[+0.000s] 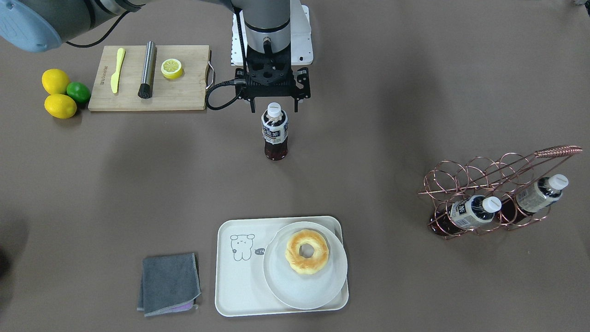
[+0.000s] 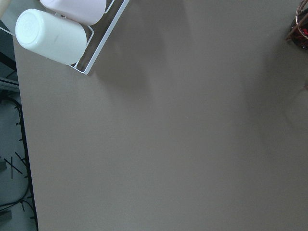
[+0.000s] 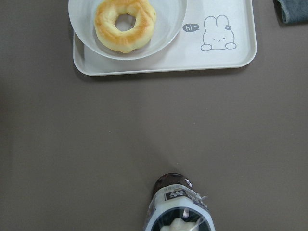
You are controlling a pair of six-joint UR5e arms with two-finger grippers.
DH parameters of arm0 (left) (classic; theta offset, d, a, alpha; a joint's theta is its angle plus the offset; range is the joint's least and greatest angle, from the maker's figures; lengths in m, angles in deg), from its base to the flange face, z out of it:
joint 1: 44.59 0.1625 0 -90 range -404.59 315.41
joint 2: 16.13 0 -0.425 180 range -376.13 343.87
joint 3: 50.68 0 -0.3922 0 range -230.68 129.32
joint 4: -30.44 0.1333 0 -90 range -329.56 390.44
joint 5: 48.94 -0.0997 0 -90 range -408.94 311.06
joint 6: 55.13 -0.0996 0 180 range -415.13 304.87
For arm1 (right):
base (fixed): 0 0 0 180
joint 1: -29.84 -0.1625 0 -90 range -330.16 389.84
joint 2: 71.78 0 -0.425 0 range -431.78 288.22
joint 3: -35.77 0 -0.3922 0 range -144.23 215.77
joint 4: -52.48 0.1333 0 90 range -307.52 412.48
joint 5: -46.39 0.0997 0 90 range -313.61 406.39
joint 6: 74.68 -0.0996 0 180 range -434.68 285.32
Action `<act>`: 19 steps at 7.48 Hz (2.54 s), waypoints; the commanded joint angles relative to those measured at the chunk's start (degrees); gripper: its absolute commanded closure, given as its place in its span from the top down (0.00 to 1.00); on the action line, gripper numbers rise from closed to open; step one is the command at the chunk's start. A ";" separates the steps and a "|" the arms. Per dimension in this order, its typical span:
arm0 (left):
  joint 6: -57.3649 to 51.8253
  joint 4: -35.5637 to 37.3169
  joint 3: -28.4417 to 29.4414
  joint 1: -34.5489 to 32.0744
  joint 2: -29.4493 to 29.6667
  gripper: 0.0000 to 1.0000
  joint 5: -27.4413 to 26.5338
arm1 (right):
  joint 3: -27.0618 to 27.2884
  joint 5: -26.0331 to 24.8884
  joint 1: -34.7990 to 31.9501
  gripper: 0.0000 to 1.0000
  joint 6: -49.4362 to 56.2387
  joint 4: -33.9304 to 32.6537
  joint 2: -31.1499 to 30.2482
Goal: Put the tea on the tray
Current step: 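Lower the right gripper over the bottle cap and grasp the bottle, then lift the bottle with the right gripper onto the white tray beside the bowl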
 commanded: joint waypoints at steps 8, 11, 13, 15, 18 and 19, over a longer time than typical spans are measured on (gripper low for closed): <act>0.00 -0.09 0.24 0.00 -0.01 0.98 0.00 | -1.63 -0.07 0.25 0.36 -0.65 -0.98 0.22; 0.00 -0.09 0.24 0.00 0.08 0.98 0.00 | -1.45 -0.25 0.42 0.00 -0.65 -1.06 0.04; 0.00 -0.09 -0.02 0.00 0.08 0.98 0.00 | -0.76 -0.07 0.25 0.00 -0.57 -3.52 1.00; 0.09 -0.09 -0.46 0.00 0.17 0.98 0.00 | 0.13 1.24 -2.29 0.00 -0.04 -5.36 2.32; 0.09 -0.09 -0.72 0.00 0.26 0.98 0.00 | -1.79 6.41 -9.39 0.00 4.16 -4.85 2.59; 0.09 -0.09 -0.73 0.00 0.26 0.98 0.00 | -5.46 8.87 -12.29 0.00 6.53 -4.84 4.42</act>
